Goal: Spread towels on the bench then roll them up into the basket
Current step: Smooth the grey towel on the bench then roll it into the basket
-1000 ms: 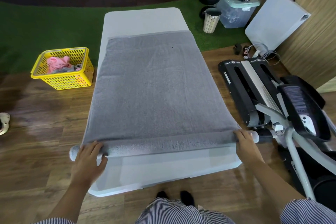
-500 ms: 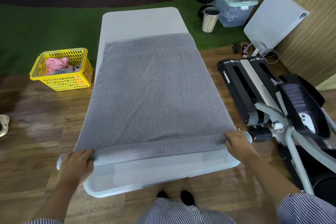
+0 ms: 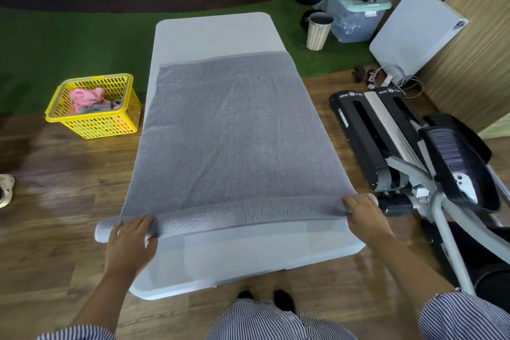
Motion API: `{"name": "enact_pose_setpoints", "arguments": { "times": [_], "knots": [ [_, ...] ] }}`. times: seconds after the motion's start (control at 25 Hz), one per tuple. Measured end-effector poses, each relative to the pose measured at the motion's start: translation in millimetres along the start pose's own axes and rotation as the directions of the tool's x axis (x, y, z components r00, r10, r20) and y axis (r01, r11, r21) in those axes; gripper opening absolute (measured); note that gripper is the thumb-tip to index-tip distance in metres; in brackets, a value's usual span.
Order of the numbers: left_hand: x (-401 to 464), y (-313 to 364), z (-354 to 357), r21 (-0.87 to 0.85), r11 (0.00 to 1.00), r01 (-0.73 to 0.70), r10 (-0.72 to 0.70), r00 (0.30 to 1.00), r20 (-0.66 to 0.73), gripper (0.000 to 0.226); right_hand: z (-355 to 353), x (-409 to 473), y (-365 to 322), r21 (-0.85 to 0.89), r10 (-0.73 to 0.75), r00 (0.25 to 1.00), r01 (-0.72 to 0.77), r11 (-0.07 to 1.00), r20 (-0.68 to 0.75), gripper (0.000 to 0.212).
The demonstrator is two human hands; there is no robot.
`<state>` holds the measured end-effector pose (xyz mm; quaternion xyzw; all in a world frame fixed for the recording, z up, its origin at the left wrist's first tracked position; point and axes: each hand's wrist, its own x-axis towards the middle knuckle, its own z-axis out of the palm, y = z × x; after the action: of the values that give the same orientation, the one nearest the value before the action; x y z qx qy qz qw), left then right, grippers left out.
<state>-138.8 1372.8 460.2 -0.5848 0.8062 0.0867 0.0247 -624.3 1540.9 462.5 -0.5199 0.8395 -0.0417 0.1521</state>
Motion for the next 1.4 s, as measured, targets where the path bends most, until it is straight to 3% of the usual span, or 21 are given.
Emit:
{"name": "enact_pose_setpoints", "arguments": {
  "times": [0.08, 0.2, 0.4, 0.56, 0.64, 0.84, 1.0, 1.08, 1.28, 1.4],
  "knots": [
    [-1.6, 3.3, -6.6, 0.015, 1.0, -0.025, 0.025, 1.0, 0.004, 0.046, -7.7, 3.7, 3.5, -0.065, -0.015, 0.998, 0.019, 0.998, 0.061, 0.021],
    [-0.9, 3.8, -10.0, 0.016, 0.996, -0.086, 0.086, 0.996, -0.008, 0.043, -11.3, 8.3, 13.6, -0.068, -0.036, 0.996, 0.041, 0.997, 0.079, 0.02],
    [-2.8, 6.7, -0.4, 0.004, 0.997, -0.078, 0.078, 0.992, -0.1, 0.046, -4.2, 6.3, 11.0, 0.105, 0.018, 0.996, -0.009, 0.994, -0.085, 0.029],
    [0.0, 0.0, 7.2, -0.014, 0.994, -0.106, 0.104, 0.989, -0.109, 0.045, -4.5, 4.5, 9.0, 0.177, 0.017, 0.999, -0.021, 0.984, 0.029, 0.048],
    [1.6, -1.2, 8.2, 0.032, 0.994, -0.107, 0.109, 0.993, -0.044, 0.065, -4.1, 4.4, 8.7, 0.108, -0.011, 0.997, 0.003, 0.994, 0.074, 0.057],
    [-2.6, -9.5, -2.6, 0.103, 0.994, -0.048, 0.051, 0.998, -0.033, 0.05, -1.4, 11.3, -4.2, 0.11, 0.022, 0.999, -0.025, 0.994, 0.026, 0.046],
    [-32.4, -53.9, -4.0, -0.005, 0.995, 0.103, -0.103, 0.995, -0.01, 0.055, 15.1, 16.2, -43.8, 0.142, -0.153, 0.988, 0.149, 0.979, 0.015, 0.044],
    [-37.7, -62.6, 0.0, -0.036, 0.989, 0.145, -0.145, 0.989, -0.014, 0.056, 19.2, 15.8, -50.7, 0.163, -0.173, 0.985, 0.167, 0.972, 0.027, 0.04],
    [-14.9, -29.6, 4.8, -0.008, 1.0, 0.002, -0.003, 0.997, -0.083, 0.042, -5.6, 10.0, -17.9, 0.013, -0.07, 0.991, 0.069, 0.998, 0.114, 0.018],
    [-9.1, -19.3, -1.6, 0.036, 0.998, -0.057, 0.06, 0.992, -0.108, 0.049, -7.1, 6.4, -9.2, 0.019, -0.057, 0.996, 0.056, 0.998, 0.072, 0.022]
  ]
}}
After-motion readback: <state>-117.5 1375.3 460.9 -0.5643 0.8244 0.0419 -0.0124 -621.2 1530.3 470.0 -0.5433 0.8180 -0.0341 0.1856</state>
